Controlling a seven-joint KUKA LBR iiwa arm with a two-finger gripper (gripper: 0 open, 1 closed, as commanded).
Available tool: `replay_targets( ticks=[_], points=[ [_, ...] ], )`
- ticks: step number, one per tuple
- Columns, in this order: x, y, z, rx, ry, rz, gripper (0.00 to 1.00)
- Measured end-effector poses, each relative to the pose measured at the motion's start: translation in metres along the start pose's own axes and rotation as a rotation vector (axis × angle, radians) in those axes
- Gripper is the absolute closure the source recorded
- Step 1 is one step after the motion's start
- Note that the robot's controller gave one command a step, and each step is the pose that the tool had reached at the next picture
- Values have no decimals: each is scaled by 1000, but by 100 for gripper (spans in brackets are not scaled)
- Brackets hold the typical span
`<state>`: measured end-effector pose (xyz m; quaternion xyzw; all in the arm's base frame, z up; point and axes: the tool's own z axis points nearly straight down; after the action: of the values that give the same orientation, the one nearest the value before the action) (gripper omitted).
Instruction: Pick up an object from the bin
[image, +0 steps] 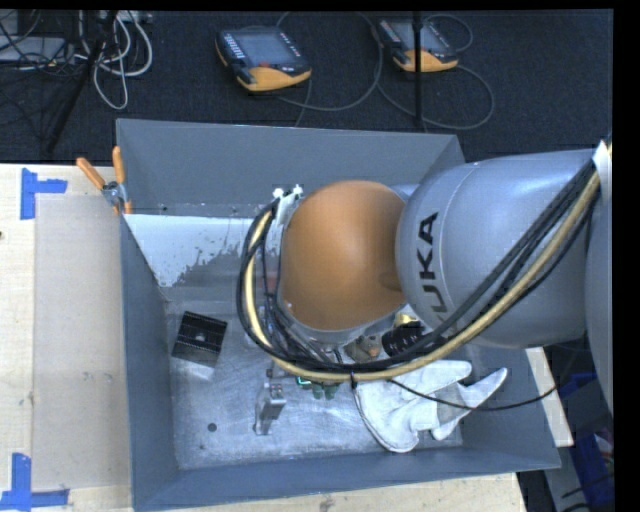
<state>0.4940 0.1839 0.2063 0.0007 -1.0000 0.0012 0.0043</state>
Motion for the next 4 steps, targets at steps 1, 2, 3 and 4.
replay_targets(
  ticks=[1, 2, 3, 4],
  points=[
    [-2, -1, -3, -2, -6, 3, 0],
    [-32, 16, 51, -4, -12, 85, 0],
    [-82, 19, 53, -2, -7, -52, 0],
    [-99, 43, 67, -4, -10, 119, 0]
  ],
)
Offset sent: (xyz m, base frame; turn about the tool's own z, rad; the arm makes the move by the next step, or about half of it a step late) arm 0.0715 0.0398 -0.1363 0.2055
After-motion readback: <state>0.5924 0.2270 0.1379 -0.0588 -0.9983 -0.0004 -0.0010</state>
